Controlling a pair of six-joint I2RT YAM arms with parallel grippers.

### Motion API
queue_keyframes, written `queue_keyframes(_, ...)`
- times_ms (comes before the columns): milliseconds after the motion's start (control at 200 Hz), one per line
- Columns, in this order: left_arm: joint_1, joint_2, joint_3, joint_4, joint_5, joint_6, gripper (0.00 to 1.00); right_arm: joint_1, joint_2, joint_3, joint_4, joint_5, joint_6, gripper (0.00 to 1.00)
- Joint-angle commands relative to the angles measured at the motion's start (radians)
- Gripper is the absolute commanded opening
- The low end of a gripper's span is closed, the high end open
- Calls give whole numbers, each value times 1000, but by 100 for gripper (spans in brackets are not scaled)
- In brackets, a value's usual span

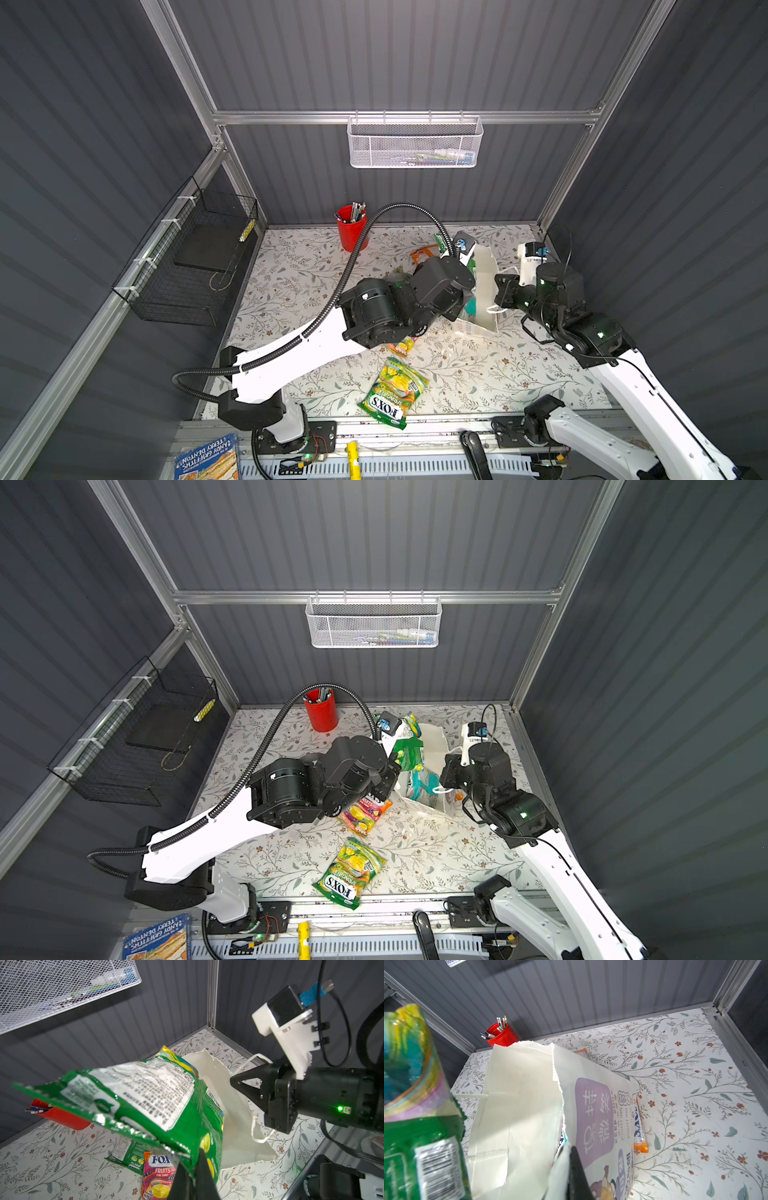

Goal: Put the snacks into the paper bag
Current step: 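Carry the green chip packet over the bag opening with the left gripper, then lower the green chip packet into the bag and open the left gripper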

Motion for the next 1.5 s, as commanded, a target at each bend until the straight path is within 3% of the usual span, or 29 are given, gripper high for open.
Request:
queue_keyframes(0,1,-12,-2,-7,2,4,0,-2,-7,-6,2,14,-5,0)
queue_keyframes(455,1,146,49,-27,46,29,0,-2,-7,-6,4,-3,-6,0)
queue_keyframes(635,15,253,149,-55,38,35,0,-2,-10,-8,3,-9,-6,0)
queue_keyframes(901,150,366,227,-36,237,27,0,-2,-15,-9,2,-11,-7,0)
queue_keyframes(1341,238,537,334,-18,386,60,0,-2,-7,-12,8,-21,-6,0)
queue_keyframes(1396,240,548,345,-12,385,56,15,-2,-4,-11,8,-20,-7,0)
queue_keyframes(1496,246,553,353,-10,373,48,32,-2,-7,-12,7,-15,-6,0)
